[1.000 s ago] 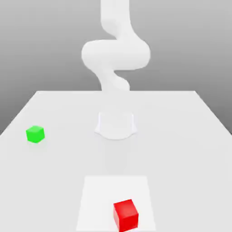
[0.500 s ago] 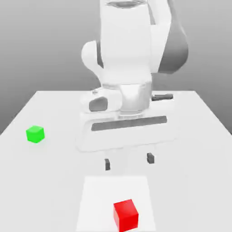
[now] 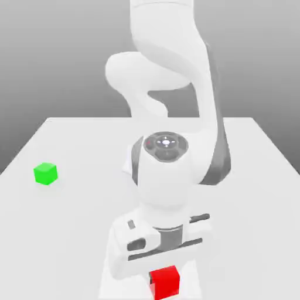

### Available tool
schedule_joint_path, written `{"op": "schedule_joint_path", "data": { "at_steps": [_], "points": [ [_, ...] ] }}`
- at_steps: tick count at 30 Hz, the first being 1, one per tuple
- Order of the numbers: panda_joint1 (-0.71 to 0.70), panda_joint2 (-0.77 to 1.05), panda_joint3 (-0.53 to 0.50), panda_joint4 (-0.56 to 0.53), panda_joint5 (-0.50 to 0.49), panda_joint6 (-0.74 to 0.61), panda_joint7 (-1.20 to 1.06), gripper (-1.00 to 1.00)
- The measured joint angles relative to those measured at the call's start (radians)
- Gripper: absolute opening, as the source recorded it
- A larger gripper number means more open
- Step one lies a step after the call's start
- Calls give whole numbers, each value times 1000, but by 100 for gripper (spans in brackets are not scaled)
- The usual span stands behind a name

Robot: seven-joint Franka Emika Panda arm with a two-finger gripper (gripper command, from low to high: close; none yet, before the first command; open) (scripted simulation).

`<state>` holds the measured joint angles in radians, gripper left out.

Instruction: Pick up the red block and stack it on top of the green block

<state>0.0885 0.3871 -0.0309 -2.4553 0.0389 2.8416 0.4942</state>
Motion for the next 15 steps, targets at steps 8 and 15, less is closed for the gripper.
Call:
{"op": "schedule_joint_path", "data": {
  "at_steps": [8,15],
  "points": [
    [-36,-212,-68,-55,-38,-155,51,-100],
    [-280,-351,-275,-164,-142,-174,223,-100]
  ]
}}
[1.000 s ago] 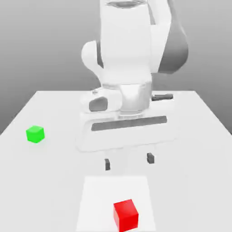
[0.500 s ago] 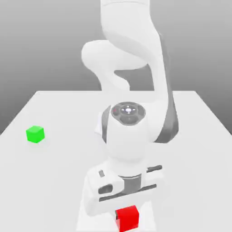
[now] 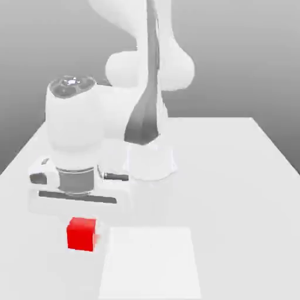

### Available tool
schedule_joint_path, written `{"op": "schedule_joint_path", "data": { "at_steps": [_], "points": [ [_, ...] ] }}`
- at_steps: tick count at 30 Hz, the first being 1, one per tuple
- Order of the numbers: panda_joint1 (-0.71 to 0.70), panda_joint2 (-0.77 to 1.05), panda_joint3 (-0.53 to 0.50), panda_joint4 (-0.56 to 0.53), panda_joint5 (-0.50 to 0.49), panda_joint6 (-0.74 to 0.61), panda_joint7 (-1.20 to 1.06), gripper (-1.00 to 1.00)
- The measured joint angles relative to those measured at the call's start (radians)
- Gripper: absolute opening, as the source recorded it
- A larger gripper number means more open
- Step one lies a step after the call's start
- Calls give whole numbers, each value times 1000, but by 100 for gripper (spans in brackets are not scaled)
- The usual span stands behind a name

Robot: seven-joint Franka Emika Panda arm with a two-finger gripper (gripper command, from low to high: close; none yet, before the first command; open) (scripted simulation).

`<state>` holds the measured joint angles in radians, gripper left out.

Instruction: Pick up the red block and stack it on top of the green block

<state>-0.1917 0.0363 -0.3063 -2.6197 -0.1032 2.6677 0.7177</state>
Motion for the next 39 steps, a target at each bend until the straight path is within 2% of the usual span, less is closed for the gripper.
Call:
{"op": "schedule_joint_path", "data": {
  "at_steps": [17,25,39],
  "points": [
    [-629,-304,-313,-271,-237,-18,410,-100],
    [-578,-236,-375,-287,-121,57,342,-100],
    [-442,-79,-433,-286,153,176,154,-100]
  ]
}}
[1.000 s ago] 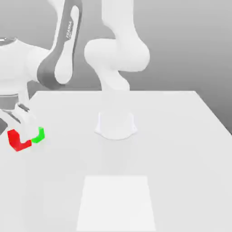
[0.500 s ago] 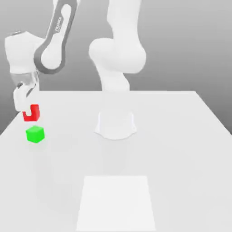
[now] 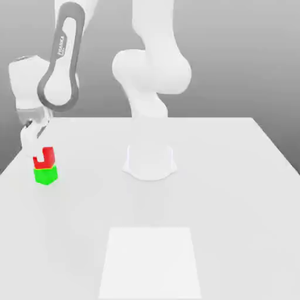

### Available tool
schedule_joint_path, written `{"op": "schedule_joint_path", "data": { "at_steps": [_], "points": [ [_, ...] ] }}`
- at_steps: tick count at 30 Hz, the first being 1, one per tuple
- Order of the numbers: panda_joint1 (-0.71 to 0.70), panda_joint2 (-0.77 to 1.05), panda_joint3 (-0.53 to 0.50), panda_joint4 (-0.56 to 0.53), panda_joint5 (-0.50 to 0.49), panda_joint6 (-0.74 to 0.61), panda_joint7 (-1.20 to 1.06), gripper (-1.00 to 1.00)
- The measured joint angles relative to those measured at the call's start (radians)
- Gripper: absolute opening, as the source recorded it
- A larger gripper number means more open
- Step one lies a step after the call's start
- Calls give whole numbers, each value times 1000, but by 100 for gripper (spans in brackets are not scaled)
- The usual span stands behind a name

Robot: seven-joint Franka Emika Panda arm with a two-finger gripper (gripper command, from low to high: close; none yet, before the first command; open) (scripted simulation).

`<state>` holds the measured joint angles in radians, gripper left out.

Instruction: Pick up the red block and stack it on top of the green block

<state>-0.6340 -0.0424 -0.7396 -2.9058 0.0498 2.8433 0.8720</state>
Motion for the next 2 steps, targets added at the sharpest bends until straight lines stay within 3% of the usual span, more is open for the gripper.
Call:
{"op": "schedule_joint_path", "data": {
  "at_steps": [2],
  "points": [
    [10,20,1,1,38,15,-26,-100]
  ]
}}
